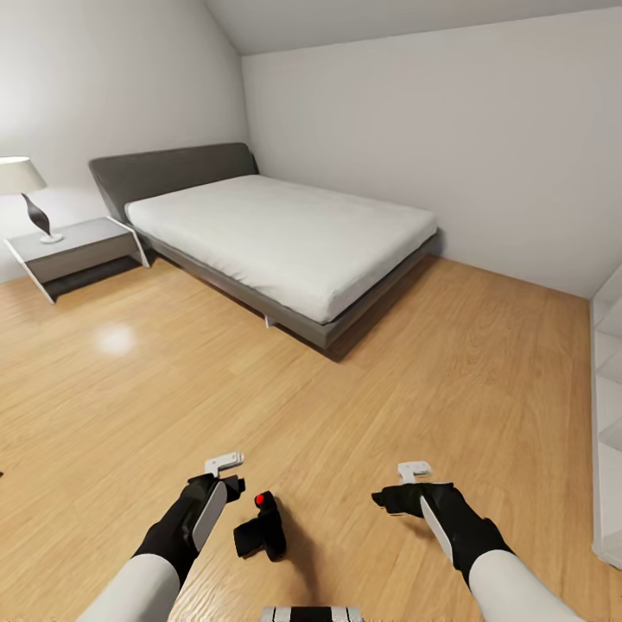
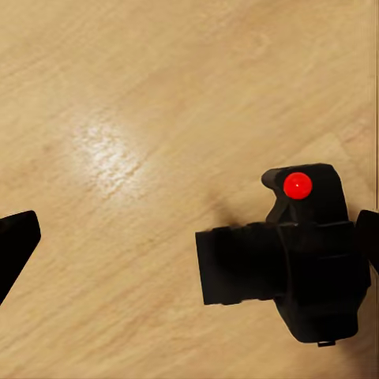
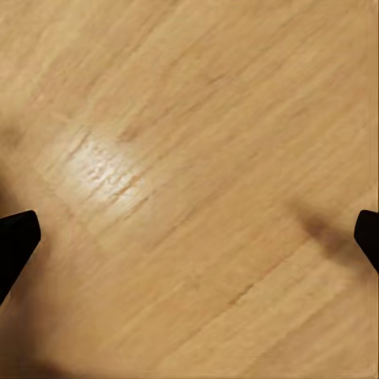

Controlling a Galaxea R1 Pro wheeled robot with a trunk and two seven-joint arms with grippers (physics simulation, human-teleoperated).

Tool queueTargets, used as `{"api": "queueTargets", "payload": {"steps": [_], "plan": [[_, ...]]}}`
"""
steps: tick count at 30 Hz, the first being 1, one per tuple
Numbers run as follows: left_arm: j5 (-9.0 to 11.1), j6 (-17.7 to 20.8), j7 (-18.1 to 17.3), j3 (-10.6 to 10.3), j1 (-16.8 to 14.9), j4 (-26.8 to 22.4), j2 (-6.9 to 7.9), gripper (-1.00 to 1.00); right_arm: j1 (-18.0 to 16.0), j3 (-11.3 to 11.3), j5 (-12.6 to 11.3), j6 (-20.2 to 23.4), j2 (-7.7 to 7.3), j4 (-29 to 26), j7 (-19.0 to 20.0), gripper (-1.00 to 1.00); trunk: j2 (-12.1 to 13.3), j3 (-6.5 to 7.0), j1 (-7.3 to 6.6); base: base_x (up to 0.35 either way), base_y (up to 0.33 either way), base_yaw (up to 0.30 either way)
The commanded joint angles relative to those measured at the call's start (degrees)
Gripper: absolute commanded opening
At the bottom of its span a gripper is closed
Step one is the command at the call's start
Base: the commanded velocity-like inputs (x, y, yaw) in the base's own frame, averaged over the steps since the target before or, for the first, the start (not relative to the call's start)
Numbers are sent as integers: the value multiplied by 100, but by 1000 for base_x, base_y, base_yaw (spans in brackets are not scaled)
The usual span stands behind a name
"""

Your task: Attach the digital camera to the camera tripod in the bedroom.

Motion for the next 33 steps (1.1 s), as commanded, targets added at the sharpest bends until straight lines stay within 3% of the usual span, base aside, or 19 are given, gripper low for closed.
{"api": "queueTargets", "payload": {"steps": [1,10,11,20,24,33], "plan": [[81,18,36,11,-1,-25,-3,100,0,-14,64,60,-1,-78,145,100,-4,-28,1,0,0,0],[223,24,31,3,-1,-75,4,100,0,-12,52,330,-191,-359,980,100,-16,-227,24,0,0,0],[231,23,31,2,-1,-77,7,100,0,-12,51,351,-262,-375,1327,100,-17,-249,27,0,0,0],[243,22,30,1,-1,-80,9,100,0,-20,64,385,-647,-403,3176,100,-29,-449,50,0,0,0],[245,22,30,-2,-1,-81,0,100,0,-20,66,386,-718,-407,3527,100,-34,-537,61,0,0,0],[237,9,30,-7,-1,-81,-2,100,0,-21,67,365,-733,-410,3609,100,-46,-737,84,0,0,0]]}}
